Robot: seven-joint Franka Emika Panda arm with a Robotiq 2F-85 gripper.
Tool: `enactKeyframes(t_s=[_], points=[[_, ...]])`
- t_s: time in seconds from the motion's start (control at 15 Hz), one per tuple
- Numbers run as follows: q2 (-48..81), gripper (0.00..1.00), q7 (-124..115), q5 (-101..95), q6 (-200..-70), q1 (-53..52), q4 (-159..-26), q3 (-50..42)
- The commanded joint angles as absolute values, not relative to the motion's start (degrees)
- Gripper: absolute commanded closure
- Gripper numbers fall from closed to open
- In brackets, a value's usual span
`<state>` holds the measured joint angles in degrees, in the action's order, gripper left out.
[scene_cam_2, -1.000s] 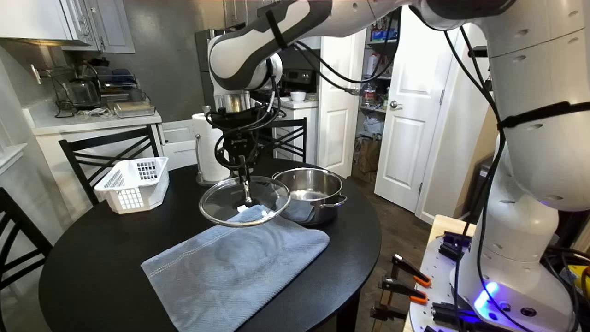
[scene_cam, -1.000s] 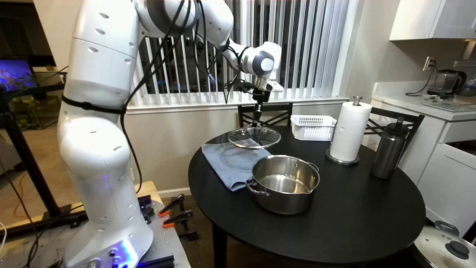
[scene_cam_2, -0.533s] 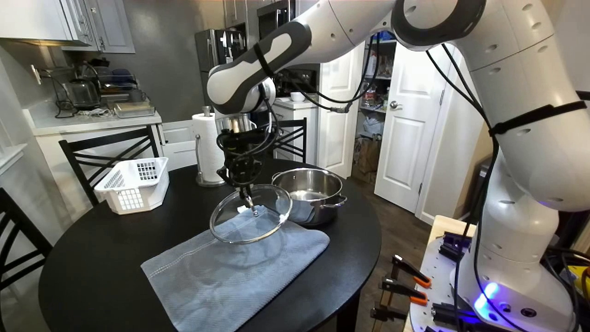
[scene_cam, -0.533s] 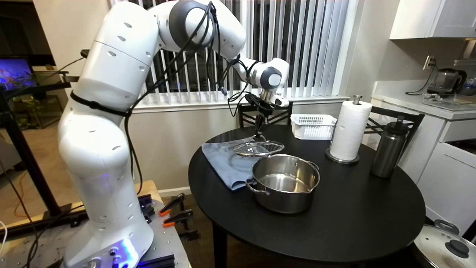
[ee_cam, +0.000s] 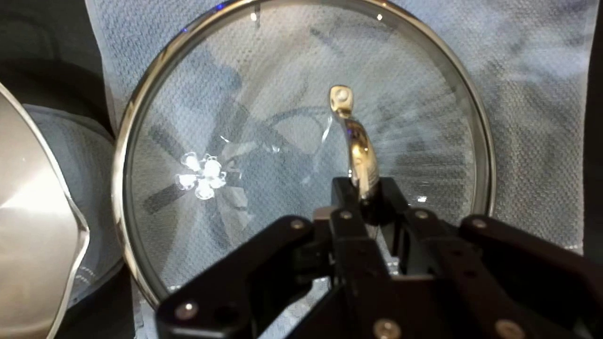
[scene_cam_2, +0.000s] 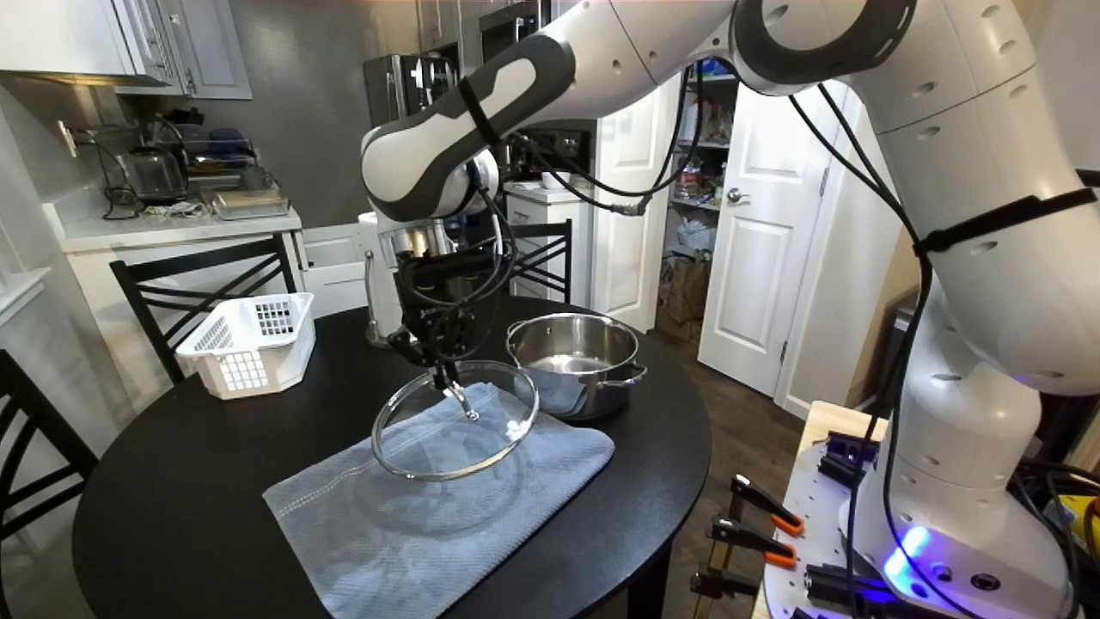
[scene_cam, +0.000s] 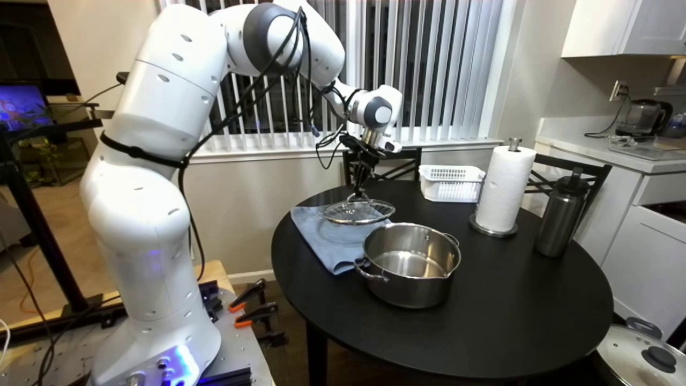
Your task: Place the pot's lid on the towel
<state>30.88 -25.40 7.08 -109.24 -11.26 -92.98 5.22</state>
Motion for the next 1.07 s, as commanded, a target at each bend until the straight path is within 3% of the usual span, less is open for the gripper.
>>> enactKeyframes(t_s=[0.0, 0.53, 0.6, 0.73, 1.0], points=[[31.4, 0.96, -20.4, 8.4, -106.5, -10.6, -90.6, 5.7], [34.3, 0.96, -10.4, 14.5, -105.2, -8.2, -86.4, 7.5], [34.7, 0.58, -9.6, 15.0, -104.5, -8.0, -85.9, 7.5], [34.8, 0.52, -8.8, 16.1, -103.6, -7.5, -85.4, 7.5], [34.8, 0.27, -10.9, 15.5, -104.4, -8.4, -84.9, 6.4]])
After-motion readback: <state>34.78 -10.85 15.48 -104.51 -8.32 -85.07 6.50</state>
